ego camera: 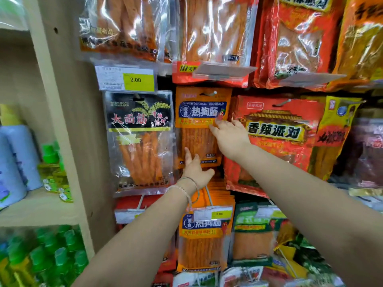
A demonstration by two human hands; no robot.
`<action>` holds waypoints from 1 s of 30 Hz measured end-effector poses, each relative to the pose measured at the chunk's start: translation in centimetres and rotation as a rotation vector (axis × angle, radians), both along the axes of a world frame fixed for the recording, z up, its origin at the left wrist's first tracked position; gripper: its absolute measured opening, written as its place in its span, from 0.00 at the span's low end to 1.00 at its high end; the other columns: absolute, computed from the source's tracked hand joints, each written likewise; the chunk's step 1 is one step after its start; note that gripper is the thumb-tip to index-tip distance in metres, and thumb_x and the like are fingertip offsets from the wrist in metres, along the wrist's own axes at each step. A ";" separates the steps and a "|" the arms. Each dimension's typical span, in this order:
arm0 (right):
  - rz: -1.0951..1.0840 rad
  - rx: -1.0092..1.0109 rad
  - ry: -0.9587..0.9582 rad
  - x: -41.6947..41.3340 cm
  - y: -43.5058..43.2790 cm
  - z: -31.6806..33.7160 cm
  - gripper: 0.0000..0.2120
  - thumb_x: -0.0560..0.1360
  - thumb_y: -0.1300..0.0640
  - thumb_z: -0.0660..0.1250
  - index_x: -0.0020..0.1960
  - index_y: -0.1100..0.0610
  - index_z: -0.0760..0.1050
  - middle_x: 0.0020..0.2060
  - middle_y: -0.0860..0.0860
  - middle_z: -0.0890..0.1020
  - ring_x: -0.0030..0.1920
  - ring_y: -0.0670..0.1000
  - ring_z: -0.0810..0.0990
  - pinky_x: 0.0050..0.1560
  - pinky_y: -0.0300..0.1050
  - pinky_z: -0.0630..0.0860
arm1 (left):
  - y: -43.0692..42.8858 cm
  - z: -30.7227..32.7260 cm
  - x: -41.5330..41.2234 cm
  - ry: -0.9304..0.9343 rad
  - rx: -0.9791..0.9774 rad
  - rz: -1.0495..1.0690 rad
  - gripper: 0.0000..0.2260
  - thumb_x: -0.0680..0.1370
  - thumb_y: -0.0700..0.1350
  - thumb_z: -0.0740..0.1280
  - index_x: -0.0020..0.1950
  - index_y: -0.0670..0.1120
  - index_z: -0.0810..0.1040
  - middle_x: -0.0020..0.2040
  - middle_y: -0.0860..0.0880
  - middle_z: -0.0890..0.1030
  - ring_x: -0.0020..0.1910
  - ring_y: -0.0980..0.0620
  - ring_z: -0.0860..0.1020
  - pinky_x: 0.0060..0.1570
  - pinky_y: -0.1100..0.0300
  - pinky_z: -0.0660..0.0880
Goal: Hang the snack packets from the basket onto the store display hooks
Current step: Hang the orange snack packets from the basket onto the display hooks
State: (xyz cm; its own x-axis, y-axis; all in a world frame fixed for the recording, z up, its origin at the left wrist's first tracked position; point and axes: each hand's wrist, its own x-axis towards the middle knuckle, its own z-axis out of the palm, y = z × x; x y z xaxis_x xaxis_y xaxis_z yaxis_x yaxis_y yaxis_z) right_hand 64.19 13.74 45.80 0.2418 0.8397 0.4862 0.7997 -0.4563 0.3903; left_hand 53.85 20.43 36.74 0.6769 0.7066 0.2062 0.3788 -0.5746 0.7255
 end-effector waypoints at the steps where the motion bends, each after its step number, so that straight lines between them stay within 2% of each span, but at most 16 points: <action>1: 0.031 0.015 0.016 0.0 -0.2 -0.3 0.28 0.76 0.62 0.58 0.75 0.54 0.57 0.75 0.55 0.58 0.73 0.54 0.60 0.70 0.52 0.55 | 0.0 0.0 0.0 -0.007 0.001 -0.009 0.36 0.76 0.51 0.64 0.77 0.41 0.49 0.76 0.47 0.33 0.76 0.46 0.47 0.72 0.55 0.52; 4: 0.185 0.110 0.132 -0.5 -1.8 -1.5 0.28 0.75 0.65 0.57 0.74 0.53 0.61 0.73 0.55 0.64 0.71 0.57 0.63 0.67 0.54 0.60 | -0.6 -0.2 -0.7 -0.052 -0.014 -0.056 0.35 0.76 0.50 0.64 0.77 0.43 0.50 0.76 0.46 0.35 0.76 0.48 0.45 0.71 0.60 0.50; 7: 0.385 0.292 0.295 -2.0 -4.5 -3.1 0.23 0.73 0.66 0.60 0.68 0.57 0.71 0.63 0.58 0.74 0.62 0.60 0.73 0.59 0.56 0.71 | -2.0 -0.4 -2.7 -0.088 0.011 -0.084 0.32 0.77 0.48 0.64 0.77 0.44 0.53 0.77 0.45 0.40 0.76 0.49 0.47 0.66 0.66 0.51; 10: 0.438 0.432 0.516 -4.3 -7.8 -5.5 0.17 0.75 0.59 0.65 0.63 0.54 0.74 0.53 0.50 0.76 0.45 0.49 0.77 0.47 0.46 0.74 | -4.2 -1.3 -6.5 -0.204 0.070 -0.070 0.24 0.76 0.42 0.67 0.71 0.43 0.67 0.75 0.41 0.56 0.74 0.51 0.56 0.67 0.68 0.54; 13: 0.465 0.535 0.854 -7.4 -10.9 -9.3 0.12 0.74 0.59 0.67 0.57 0.50 0.74 0.43 0.46 0.77 0.36 0.42 0.73 0.43 0.39 0.72 | -7.4 -4.4 -11.9 -0.371 0.068 -0.079 0.14 0.74 0.35 0.68 0.59 0.43 0.77 0.64 0.41 0.71 0.60 0.52 0.73 0.59 0.73 0.65; 15: 0.465 0.560 1.065 -9.9 -12.8 -12.5 0.11 0.74 0.62 0.67 0.53 0.51 0.73 0.39 0.45 0.76 0.34 0.39 0.73 0.39 0.32 0.70 | -9.2 -8.3 -16.1 -0.373 0.050 -0.020 0.12 0.74 0.34 0.68 0.56 0.43 0.78 0.56 0.45 0.74 0.52 0.55 0.75 0.53 0.75 0.68; 16: 0.449 0.556 1.156 -11.2 -13.7 -14.4 0.10 0.75 0.63 0.67 0.53 0.52 0.73 0.38 0.44 0.75 0.33 0.38 0.73 0.38 0.30 0.69 | -10.0 -10.7 -18.3 -0.329 0.025 0.033 0.12 0.74 0.34 0.68 0.55 0.42 0.79 0.54 0.46 0.76 0.51 0.53 0.76 0.53 0.73 0.68; 18: 0.415 0.497 1.309 -14.2 -15.3 -18.9 0.09 0.75 0.64 0.67 0.53 0.54 0.73 0.36 0.45 0.75 0.33 0.39 0.73 0.38 0.30 0.69 | -11.6 -15.6 -22.8 -0.205 -0.169 0.136 0.11 0.74 0.33 0.67 0.56 0.40 0.78 0.54 0.42 0.78 0.53 0.44 0.78 0.55 0.61 0.71; 19: 0.398 0.432 1.378 -15.7 -15.9 -21.2 0.10 0.75 0.64 0.67 0.54 0.55 0.73 0.37 0.46 0.76 0.35 0.41 0.74 0.39 0.30 0.70 | -12.5 -17.9 -25.0 -0.130 -0.265 0.191 0.10 0.75 0.34 0.67 0.56 0.39 0.78 0.53 0.38 0.79 0.53 0.40 0.78 0.52 0.57 0.72; 22: 0.314 0.179 1.569 -20.6 -17.3 -28.0 0.15 0.75 0.65 0.67 0.60 0.60 0.72 0.45 0.44 0.75 0.41 0.44 0.76 0.45 0.32 0.70 | -14.9 -23.7 -31.6 0.016 -0.480 0.372 0.10 0.76 0.32 0.65 0.56 0.34 0.77 0.54 0.34 0.79 0.54 0.35 0.77 0.45 0.61 0.71; 24: 0.269 -0.023 1.627 -24.3 -17.9 -32.1 0.19 0.74 0.67 0.68 0.64 0.63 0.70 0.51 0.49 0.76 0.50 0.52 0.77 0.54 0.36 0.70 | -16.5 -26.4 -35.8 0.141 -0.566 0.430 0.13 0.77 0.32 0.63 0.60 0.34 0.75 0.59 0.36 0.77 0.60 0.40 0.75 0.53 0.60 0.71; 26: 0.214 -0.196 1.664 -27.9 -18.3 -35.9 0.20 0.74 0.67 0.67 0.65 0.65 0.69 0.57 0.56 0.76 0.57 0.56 0.76 0.59 0.41 0.69 | -17.4 -28.4 -39.7 0.154 -0.569 0.483 0.11 0.74 0.28 0.62 0.55 0.32 0.78 0.53 0.38 0.81 0.54 0.48 0.77 0.53 0.63 0.69; 27: 0.180 -0.258 1.675 -29.6 -18.6 -37.6 0.20 0.74 0.67 0.67 0.65 0.65 0.69 0.59 0.58 0.76 0.57 0.54 0.75 0.58 0.40 0.69 | -17.6 -29.8 -41.7 0.127 -0.593 0.503 0.10 0.73 0.25 0.62 0.51 0.31 0.78 0.50 0.37 0.82 0.50 0.50 0.77 0.52 0.63 0.71; 28: 0.142 -0.310 1.686 -31.3 -18.8 -39.2 0.20 0.75 0.65 0.67 0.65 0.64 0.70 0.60 0.58 0.76 0.56 0.52 0.75 0.55 0.38 0.69 | -18.0 -30.7 -43.6 0.133 -0.684 0.583 0.09 0.74 0.27 0.62 0.53 0.30 0.77 0.50 0.37 0.81 0.49 0.49 0.76 0.54 0.61 0.72; 29: 0.108 -0.357 1.697 -32.9 -18.8 -40.7 0.20 0.75 0.64 0.68 0.65 0.63 0.70 0.60 0.57 0.76 0.55 0.51 0.75 0.53 0.37 0.68 | -18.1 -31.7 -45.5 0.203 -0.685 0.650 0.10 0.76 0.31 0.64 0.57 0.32 0.76 0.52 0.39 0.80 0.49 0.48 0.75 0.55 0.61 0.72; 30: 0.080 -0.403 1.708 -34.4 -18.7 -42.0 0.19 0.75 0.63 0.67 0.65 0.63 0.70 0.60 0.56 0.76 0.56 0.51 0.75 0.52 0.35 0.68 | -18.3 -32.4 -47.4 0.276 -0.707 0.678 0.11 0.77 0.36 0.65 0.58 0.35 0.76 0.51 0.43 0.78 0.49 0.50 0.74 0.52 0.65 0.72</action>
